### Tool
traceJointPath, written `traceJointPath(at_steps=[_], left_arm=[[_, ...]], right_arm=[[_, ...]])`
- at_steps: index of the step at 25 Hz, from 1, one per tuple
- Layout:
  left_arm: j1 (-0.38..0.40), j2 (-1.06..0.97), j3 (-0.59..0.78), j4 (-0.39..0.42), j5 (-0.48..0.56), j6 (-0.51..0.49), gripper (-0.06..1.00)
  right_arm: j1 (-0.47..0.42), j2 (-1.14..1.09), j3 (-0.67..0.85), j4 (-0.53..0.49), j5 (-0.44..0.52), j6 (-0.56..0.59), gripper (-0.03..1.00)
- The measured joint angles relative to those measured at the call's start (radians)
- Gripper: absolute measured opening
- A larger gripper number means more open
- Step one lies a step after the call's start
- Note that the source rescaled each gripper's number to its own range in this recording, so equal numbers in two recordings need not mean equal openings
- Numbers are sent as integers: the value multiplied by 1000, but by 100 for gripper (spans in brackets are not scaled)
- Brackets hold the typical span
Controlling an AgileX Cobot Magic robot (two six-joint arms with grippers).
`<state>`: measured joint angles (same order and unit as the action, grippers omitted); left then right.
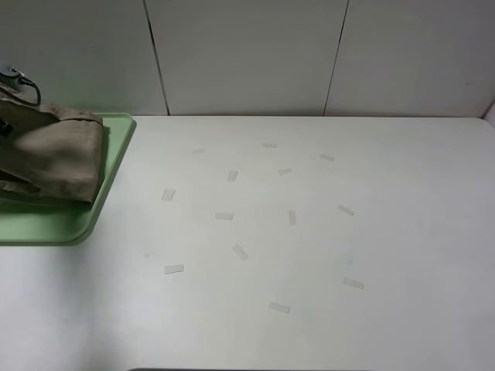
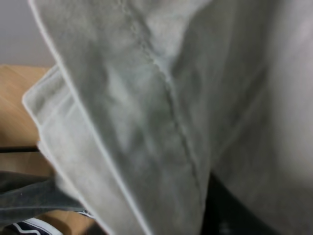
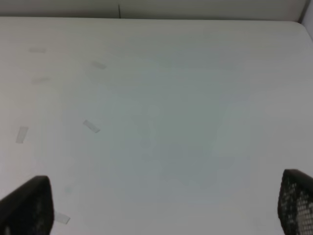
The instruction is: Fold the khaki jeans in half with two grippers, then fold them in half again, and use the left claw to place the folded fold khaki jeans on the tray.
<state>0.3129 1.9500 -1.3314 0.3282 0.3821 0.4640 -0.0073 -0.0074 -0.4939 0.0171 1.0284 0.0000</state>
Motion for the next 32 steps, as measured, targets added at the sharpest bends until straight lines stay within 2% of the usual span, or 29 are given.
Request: traceJointPath(at_steps=[3,4,5,7,13,26,29,32], left_arm=[[5,0,0,4,-21,1,74],[4,0,0,4,-34,1,84],[4,0,0,4,-54,1,90],[4,0,0,4,-88,1,96],[4,0,0,2,-105,-4,100],[1,-71,0,-103,-49,-101,99],[-12,-113,0,-115,5,-107,99],[-43,-160,0,-134,100,-118,99]], right_arm=[[0,0,0,0,0,0,100],[0,0,0,0,0,0,100],[0,0,0,0,0,0,100],[0,0,0,0,0,0,100],[0,0,0,0,0,0,100],[0,0,0,0,0,0,100],[0,0,0,0,0,0,100],[0,0,0,0,0,0,100]])
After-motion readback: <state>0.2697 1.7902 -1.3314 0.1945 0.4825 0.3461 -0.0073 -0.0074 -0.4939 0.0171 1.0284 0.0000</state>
